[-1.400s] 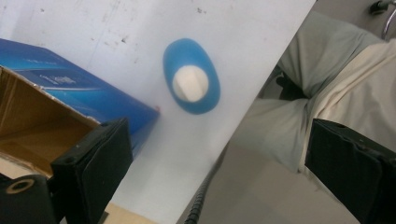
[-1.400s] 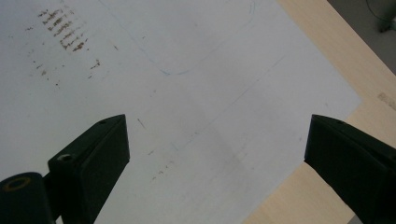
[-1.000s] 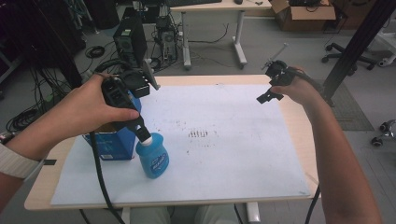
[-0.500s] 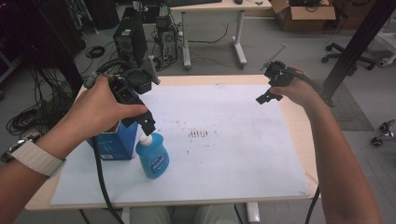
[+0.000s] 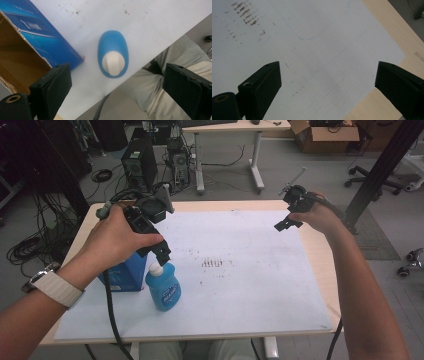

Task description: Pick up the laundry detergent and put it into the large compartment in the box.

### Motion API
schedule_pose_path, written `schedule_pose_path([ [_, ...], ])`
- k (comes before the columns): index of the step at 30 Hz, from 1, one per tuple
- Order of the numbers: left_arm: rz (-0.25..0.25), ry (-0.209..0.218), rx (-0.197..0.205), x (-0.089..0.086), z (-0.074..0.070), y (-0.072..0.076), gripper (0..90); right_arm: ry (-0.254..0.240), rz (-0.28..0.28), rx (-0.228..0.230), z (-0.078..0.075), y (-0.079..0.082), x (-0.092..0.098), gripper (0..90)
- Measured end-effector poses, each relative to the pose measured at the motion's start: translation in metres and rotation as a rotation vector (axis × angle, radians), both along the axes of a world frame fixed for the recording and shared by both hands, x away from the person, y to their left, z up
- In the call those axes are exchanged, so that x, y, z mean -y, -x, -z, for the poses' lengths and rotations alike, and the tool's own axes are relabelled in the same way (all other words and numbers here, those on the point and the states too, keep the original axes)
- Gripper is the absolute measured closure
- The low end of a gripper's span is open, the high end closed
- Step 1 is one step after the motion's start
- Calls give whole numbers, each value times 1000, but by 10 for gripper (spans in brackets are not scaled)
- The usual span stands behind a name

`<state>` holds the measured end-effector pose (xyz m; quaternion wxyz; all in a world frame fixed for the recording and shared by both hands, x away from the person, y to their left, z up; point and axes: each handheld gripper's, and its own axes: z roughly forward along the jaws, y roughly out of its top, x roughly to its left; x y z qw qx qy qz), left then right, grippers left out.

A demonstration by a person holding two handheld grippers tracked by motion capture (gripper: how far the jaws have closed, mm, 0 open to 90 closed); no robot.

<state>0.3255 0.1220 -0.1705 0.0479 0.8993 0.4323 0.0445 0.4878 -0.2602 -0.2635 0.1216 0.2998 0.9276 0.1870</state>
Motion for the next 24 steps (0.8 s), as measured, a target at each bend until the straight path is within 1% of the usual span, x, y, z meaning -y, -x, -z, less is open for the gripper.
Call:
schedule_pose_path([
  [3,-1,0,7,1,3,0,87,0,-3,-2,1,0,-1,66],
  [5,-2,9,9,1,5,0,87,0,-4,-3,2,-1,-2,66],
  [12,3,4,15,4,15,-1,87,-1,-7,-3,3,-2,-4,66],
  [16,8,-5,9,5,21,-1,87,1,-10,-3,3,-2,-5,66],
  [19,1,-7,15,6,25,-2,87,0,-10,-4,4,-2,-6,66],
  [24,-6,-17,4,7,36,-3,87,0,-11,-6,6,-3,-6,67],
])
